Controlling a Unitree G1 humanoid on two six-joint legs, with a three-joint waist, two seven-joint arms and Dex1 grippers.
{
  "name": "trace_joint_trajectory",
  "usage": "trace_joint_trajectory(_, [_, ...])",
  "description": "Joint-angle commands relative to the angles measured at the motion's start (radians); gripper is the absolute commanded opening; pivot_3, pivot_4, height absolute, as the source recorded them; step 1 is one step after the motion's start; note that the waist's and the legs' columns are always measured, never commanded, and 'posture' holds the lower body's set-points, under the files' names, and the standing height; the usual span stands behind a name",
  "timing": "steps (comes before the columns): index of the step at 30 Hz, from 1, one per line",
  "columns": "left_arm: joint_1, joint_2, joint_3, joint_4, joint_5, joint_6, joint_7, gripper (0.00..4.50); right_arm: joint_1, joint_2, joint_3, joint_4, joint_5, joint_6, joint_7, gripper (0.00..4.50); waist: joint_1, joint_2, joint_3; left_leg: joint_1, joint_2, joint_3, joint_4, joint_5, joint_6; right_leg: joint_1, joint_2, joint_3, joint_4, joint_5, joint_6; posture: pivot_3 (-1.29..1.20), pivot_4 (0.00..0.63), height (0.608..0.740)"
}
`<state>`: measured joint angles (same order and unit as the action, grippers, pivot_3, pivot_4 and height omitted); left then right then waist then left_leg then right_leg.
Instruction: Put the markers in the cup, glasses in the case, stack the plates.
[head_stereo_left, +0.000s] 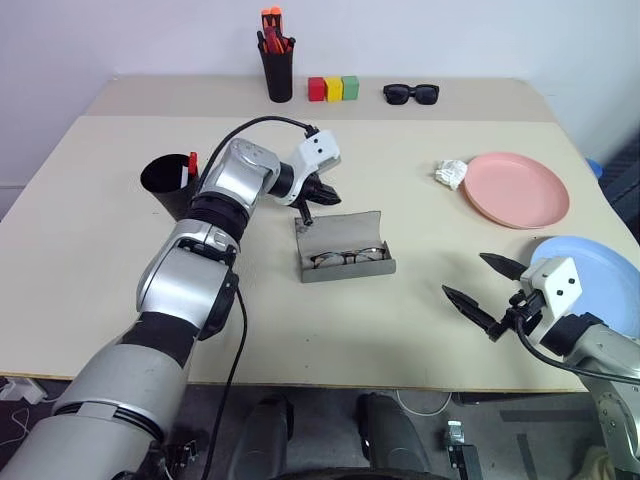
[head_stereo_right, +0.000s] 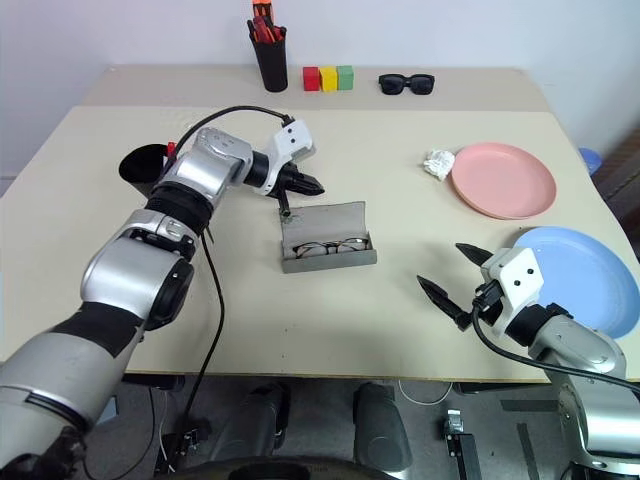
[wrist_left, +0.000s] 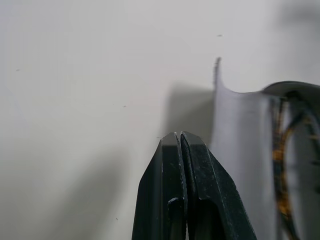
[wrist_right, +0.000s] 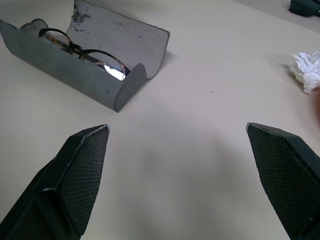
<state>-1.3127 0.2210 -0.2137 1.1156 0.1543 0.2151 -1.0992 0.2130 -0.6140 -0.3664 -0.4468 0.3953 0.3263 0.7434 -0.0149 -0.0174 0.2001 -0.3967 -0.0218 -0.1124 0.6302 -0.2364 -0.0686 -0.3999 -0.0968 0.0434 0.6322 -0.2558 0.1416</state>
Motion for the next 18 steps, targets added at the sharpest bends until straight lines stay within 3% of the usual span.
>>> trace_joint_trajectory(1, [-0.056, -0.010, -0.019, 0.027, 0.030, -0.042, 0.039, 0.03, -0.004, -0.014, -0.017, -0.009, 0.008, -0.019, 0.000, 4.50, 0.000, 0.000, 0.000, 0.000, 0.000, 0.000, 0.000, 0.000, 0.000, 0.000, 0.000, 0.000, 0.000, 0.000, 0.000, 0.00, 0.150, 0.740])
trace_joint_trajectory(9, [-0.062, -0.032, -0.057, 0.077, 0.065, -0.066, -0.009, 0.03, 0.002, -0.009, -0.016, -0.011, 0.009, -0.025, -0.002, 4.50, 0.000, 0.000, 0.000, 0.000, 0.000, 0.000, 0.000, 0.000, 0.000, 0.000, 0.000, 0.000, 0.000, 0.000, 0.000, 0.00, 0.150, 0.740])
trace_joint_trajectory(14, [-0.045, -0.025, -0.070, 0.025, 0.058, -0.047, -0.137, 0.03, 0.017, -0.010, -0.025, -0.021, 0.011, -0.022, -0.007, 4.50, 0.000, 0.000, 0.000, 0.000, 0.000, 0.000, 0.000, 0.000, 0.000, 0.000, 0.000, 0.000, 0.000, 0.000, 0.000, 0.00, 0.150, 0.740])
trace_joint_trajectory(18, [-0.029, -0.009, -0.063, -0.040, 0.012, 0.088, -0.300, 0.03, 0.018, -0.009, -0.023, 0.000, 0.009, -0.038, 0.002, 4.50, -0.002, 0.000, 0.000, 0.000, 0.000, 0.000, 0.000, 0.000, 0.000, 0.000, 0.000, 0.000, 0.000, 0.000, 0.000, 0.00, 0.150, 0.740])
